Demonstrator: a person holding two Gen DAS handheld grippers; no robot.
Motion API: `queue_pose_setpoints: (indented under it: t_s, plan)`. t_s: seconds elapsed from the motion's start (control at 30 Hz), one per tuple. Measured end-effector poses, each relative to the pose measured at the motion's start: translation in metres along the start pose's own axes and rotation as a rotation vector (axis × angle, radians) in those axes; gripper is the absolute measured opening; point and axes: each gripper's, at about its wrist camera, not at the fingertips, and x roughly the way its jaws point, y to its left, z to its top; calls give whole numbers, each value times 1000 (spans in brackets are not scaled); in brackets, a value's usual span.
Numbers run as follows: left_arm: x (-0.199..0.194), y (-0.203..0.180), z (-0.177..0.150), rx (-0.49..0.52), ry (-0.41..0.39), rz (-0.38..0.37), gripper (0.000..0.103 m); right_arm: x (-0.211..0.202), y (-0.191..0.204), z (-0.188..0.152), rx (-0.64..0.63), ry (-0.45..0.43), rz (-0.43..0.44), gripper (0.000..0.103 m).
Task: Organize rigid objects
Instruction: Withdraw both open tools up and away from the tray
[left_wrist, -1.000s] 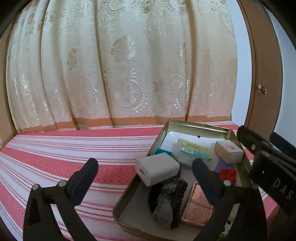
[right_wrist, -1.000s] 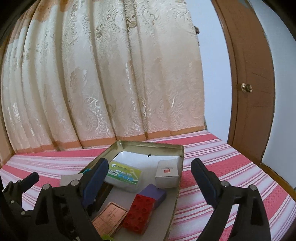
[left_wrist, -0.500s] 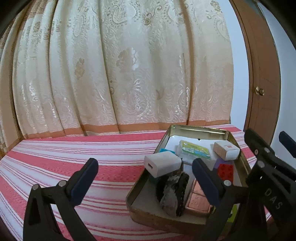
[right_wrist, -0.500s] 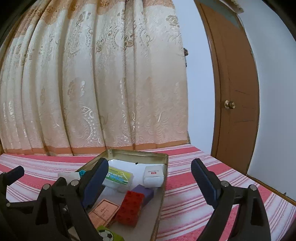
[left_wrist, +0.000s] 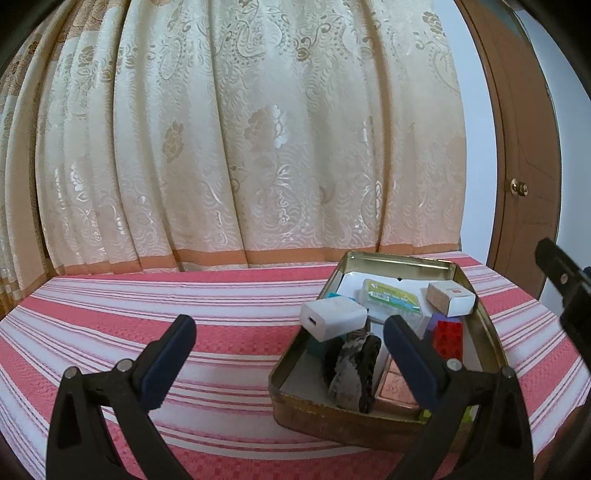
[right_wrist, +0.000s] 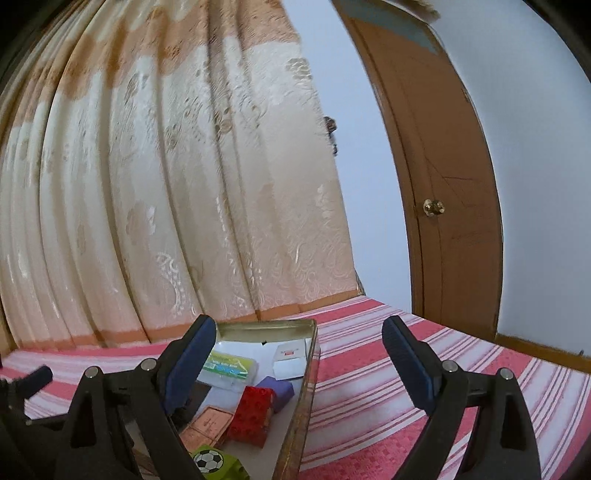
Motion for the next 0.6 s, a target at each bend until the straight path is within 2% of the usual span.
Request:
queue_pose_setpoints:
  t_s: [0.13,0.3,0.6]
  plan:
    - [-5,1,-1,-4,-17,20,103,-5,-5,1,32,-15,4,97]
    - [-2,1,-1,-4,4,17,103,-6,-2,0,17,-24,0,97]
    - [-5,0,-2,0,-6,8,103,-15,2,1,-2,-58,0,97]
